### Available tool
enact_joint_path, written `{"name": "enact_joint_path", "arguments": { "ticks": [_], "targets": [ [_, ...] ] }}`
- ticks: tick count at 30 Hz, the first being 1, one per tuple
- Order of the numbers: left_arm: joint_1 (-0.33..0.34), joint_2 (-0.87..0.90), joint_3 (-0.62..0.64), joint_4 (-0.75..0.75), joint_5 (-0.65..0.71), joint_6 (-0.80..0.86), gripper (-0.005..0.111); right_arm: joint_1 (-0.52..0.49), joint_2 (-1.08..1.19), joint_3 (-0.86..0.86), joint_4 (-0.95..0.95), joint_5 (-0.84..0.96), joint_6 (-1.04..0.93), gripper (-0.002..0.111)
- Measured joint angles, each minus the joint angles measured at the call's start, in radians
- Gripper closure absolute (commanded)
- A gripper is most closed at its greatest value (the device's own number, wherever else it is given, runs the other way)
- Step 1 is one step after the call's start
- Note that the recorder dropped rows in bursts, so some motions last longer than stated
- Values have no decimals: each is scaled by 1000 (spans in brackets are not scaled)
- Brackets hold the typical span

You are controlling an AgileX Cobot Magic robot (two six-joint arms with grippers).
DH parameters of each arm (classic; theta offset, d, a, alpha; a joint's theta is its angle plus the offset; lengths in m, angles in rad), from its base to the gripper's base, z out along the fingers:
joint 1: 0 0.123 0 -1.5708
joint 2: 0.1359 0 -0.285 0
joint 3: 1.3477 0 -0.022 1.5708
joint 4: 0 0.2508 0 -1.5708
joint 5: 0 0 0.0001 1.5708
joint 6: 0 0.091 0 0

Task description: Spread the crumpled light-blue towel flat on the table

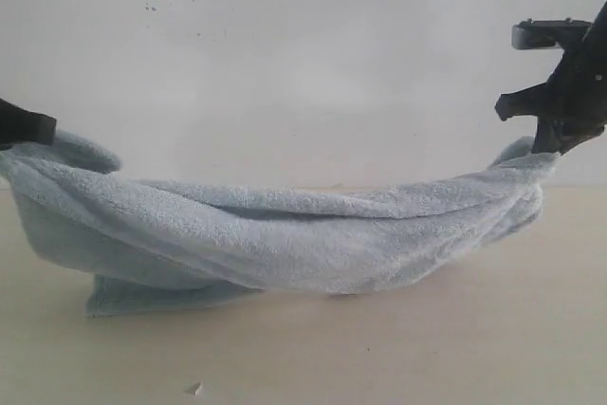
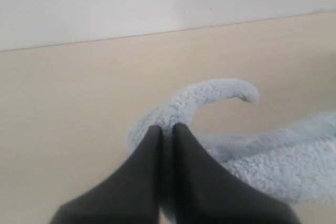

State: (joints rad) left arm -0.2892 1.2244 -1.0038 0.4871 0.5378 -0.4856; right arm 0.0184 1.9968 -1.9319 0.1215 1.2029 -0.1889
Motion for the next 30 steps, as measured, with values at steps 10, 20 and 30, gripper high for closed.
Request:
{"name": "enact_joint_path", "arguments": {
  "ticks": [10, 20, 30],
  "targets": [
    [0, -111, 0, -59, 163, 144, 103, -9, -183, 33, 10, 22, 4, 108],
    [0, -113, 55, -204, 320, 303, 103, -9, -229, 33, 12, 26, 8, 108],
    [0, -113, 160, -302, 207, 352, 103, -9, -206, 33, -27, 28, 10, 108]
  ]
}}
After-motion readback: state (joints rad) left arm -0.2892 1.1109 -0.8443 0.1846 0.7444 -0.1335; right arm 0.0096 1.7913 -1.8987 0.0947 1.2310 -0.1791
